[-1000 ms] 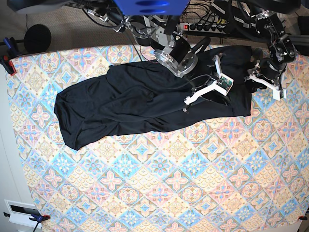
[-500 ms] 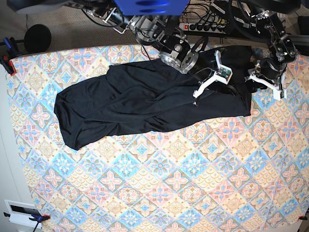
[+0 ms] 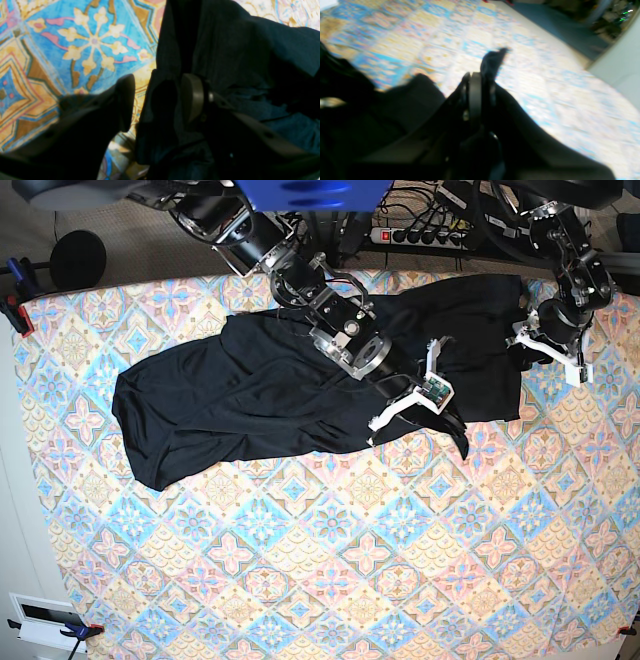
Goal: Layout the t-shirt on the table in an organized manner, then fold the t-shirt properly
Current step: 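Carry the held fabric with the right gripper across toward the left gripper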
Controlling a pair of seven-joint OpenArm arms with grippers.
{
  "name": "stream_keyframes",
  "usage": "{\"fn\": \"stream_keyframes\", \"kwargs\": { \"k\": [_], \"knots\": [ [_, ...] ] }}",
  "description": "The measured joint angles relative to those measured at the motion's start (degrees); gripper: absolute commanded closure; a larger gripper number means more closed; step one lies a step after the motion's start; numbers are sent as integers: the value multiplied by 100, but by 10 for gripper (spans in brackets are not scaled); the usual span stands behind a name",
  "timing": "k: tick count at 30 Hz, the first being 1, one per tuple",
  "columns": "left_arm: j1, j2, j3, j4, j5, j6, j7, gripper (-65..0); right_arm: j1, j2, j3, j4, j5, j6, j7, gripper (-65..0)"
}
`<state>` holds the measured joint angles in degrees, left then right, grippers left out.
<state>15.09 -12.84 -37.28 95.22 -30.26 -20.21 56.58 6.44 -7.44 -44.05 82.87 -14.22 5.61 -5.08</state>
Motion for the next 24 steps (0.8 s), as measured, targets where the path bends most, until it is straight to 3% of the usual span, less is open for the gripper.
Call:
{"fn": "stream_keyframes", "kwargs": {
  "k": [4, 7, 24],
  "knots": [
    [-31, -2, 0, -426, -42, -2, -17, -294, 310, -39, -57, 31, 1034, 437, 50, 0],
    [-35, -20, -15, -568, -127, -4, -85, -294, 269, -33, -44, 70, 1257, 758, 59, 0],
    [-190, -28, -15, -640, -76, -22, -81, -294, -125, -15, -422, 20, 1276, 802, 17, 0]
  ]
}}
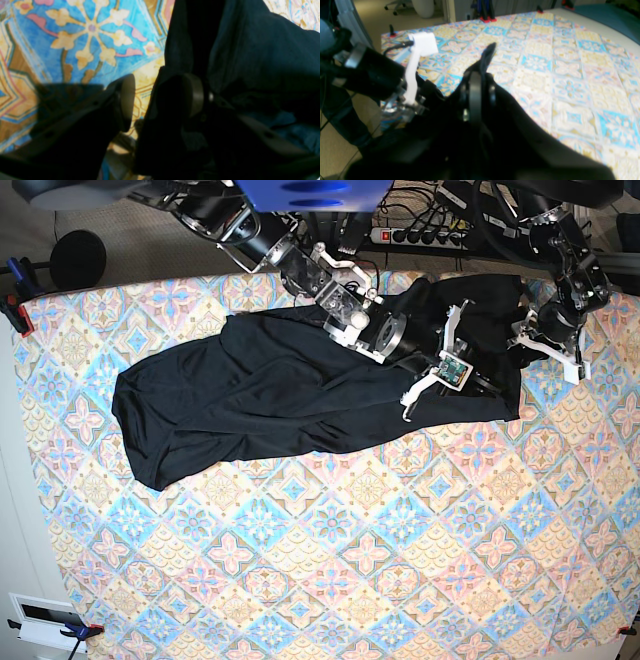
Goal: Layout the t-shirt on the table in an organized manner, then fold the t-shirt properly
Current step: 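Carry the held fabric with the right gripper across toward the left gripper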
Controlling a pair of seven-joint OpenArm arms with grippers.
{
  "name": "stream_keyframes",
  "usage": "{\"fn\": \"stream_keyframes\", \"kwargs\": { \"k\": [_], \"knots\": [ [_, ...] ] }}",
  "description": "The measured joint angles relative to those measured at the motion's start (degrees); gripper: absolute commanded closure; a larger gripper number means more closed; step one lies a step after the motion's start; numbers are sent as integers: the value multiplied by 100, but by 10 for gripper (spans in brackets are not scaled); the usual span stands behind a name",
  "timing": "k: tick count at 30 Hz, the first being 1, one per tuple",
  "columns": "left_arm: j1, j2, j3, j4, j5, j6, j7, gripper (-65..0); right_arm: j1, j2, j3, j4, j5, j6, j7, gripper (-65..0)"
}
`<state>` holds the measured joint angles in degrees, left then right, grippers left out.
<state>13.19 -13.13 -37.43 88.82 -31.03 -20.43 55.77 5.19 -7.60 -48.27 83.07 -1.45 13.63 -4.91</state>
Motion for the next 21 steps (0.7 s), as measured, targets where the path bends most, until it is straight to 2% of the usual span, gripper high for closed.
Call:
{"fn": "stream_keyframes", "kwargs": {
  "k": [11, 16, 21],
  "knots": [
    [-2, -4, 0, 0, 0, 0, 0, -294, -44, -2, 4, 0, -2, -31, -9, -5],
    [-2, -7, 4, 0, 4, 0, 2, -295, -26, 22, -271, -7, -22, -74, -789, -91],
    [-2, -4, 4, 0, 0, -2, 0, -295, 31, 15, -1200, 26, 15, 79, -811, -166]
  ]
}}
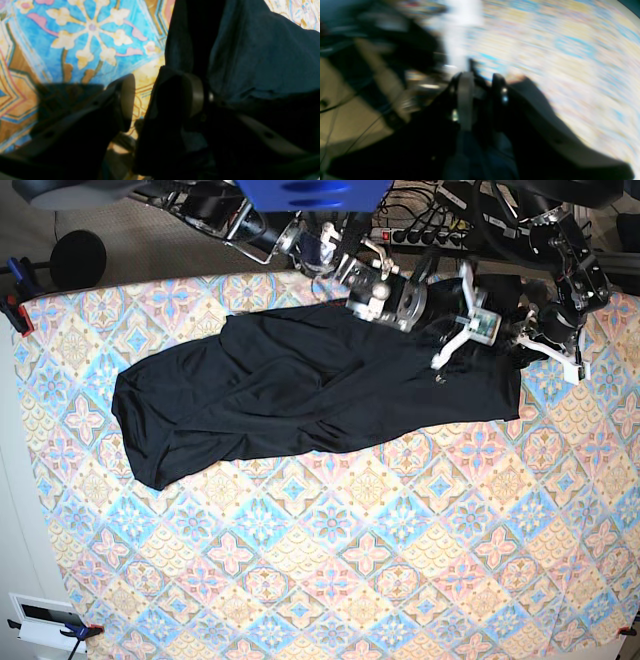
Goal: Layout the t-shirt on the table in an organized manner, then fold the t-shirt properly
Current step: 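Carry the held fabric with the right gripper across toward the left gripper, then lower the right gripper back onto the shirt middle and grasp fabric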
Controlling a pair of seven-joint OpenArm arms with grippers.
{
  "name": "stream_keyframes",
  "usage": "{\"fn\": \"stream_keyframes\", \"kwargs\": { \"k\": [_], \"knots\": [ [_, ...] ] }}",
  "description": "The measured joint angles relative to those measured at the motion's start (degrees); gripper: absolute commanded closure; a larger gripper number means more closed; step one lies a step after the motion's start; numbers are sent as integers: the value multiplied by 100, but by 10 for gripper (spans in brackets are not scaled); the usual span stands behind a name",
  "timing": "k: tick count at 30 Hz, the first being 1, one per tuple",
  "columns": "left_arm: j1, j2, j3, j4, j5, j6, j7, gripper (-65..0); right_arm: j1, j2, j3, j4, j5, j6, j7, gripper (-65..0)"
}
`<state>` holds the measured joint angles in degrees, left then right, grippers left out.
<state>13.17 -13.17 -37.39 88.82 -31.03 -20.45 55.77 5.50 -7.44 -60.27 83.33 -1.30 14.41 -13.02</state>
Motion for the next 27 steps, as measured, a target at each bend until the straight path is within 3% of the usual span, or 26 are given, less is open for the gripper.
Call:
{"fn": "stream_keyframes", "kwargs": {
  "k": [8, 14, 18, 24, 27],
  "knots": [
    [0, -2, 0, 0, 15, 0, 0, -295, 70, 15, -343, 2, -17, -96, 31, -196],
    [28, -15, -4, 0, -81, 2, 4, -296, -116, -7, 1021, 254, -20, -61, -70, -196],
    [68, -17, -22, -2, -619, 22, 83, -296, -11, -7, 2000, 883, -17, -177, -313, -196],
    [291, -284, -22, 0, -1421, 48, 114, -296, -122, -15, 2361, 1150, -11, -59, -597, -196],
    [321, -400, -7, -2, -1784, 24, 529, -296, -76, 87, 2529, 1241, -15, -111, -546, -196]
  ]
}}
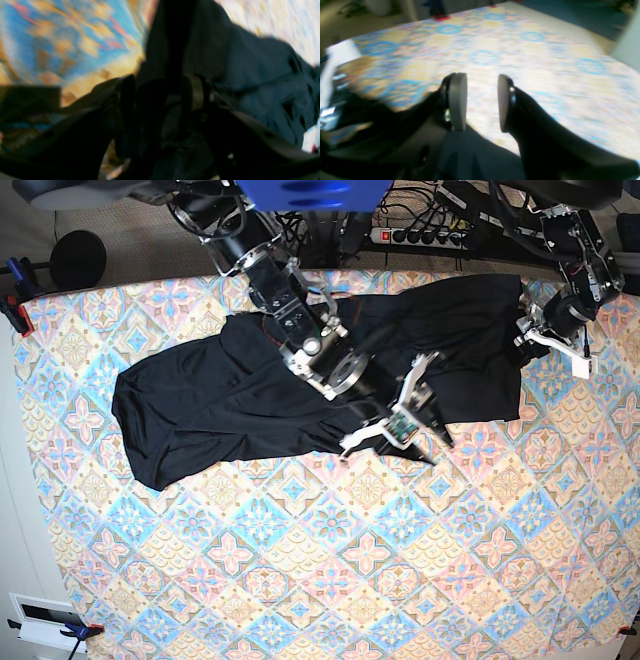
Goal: Layout the t-shirt on the table in an organized manner, then fold the t-shirt properly
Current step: 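Lower the right gripper back onto the shirt middle and grasp fabric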
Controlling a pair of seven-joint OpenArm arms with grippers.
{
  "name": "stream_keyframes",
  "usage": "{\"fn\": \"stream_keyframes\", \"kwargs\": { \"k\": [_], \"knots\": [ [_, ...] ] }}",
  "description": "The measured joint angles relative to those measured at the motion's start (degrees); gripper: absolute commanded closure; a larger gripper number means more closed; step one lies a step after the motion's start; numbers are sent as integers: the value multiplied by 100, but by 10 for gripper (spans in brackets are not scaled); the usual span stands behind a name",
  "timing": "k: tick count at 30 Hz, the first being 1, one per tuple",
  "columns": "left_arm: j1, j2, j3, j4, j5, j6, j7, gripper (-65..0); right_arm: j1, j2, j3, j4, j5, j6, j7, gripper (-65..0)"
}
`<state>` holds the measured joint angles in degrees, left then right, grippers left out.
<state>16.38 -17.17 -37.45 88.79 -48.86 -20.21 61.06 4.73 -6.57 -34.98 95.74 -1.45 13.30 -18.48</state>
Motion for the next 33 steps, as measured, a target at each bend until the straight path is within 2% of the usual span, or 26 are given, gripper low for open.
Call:
{"fn": "stream_keyframes", "kwargs": {
  "k": [2, 3, 5, 9, 11, 13, 16, 19, 22, 25, 30, 33],
  "knots": [
    [0, -13, -20, 0, -94, 0, 105, -297, 2, 57, 33, 0, -4, -66, -20, -196],
    [-4, -9, -72, 0, -90, 0, 254, -304, -2, 76, 22, 0, -4, 15, -24, -196],
    [-2, 2, -245, 0, -87, -2, 435, -345, -28, 70, -11, 0, -4, 22, -24, -196],
    [22, -26, -343, 0, -63, -39, 765, -494, -31, 70, -9, 0, -2, 13, -17, -196],
    [26, -35, -323, 0, -90, -369, 931, -562, -26, 83, -9, 0, -2, 2, -20, -196],
    [85, -127, -310, 0, -92, -487, 940, -596, -31, 87, -9, 0, -4, 2, -22, -196],
    [144, -236, -328, -4, -42, -490, 925, -569, -48, 101, -9, 0, 0, 2, 2, -196],
    [136, -256, -326, -48, -74, -494, 531, -511, -138, 199, -9, 0, -2, 9, -28, -196],
    [151, -271, -326, -251, -68, -509, 374, -458, -131, 208, 2, -2, -4, 0, -35, -196],
    [173, -273, -321, -507, -111, -708, 225, -429, -105, 219, 0, 0, -2, 2, 22, -196],
    [160, -284, -321, -664, -129, -1097, 173, -426, -133, 369, 13, 0, -4, -4, -59, -196],
    [129, -232, -334, -809, -216, -1161, 105, -449, -111, 352, 11, 2, -4, 7, 2, -196]
  ]
}}
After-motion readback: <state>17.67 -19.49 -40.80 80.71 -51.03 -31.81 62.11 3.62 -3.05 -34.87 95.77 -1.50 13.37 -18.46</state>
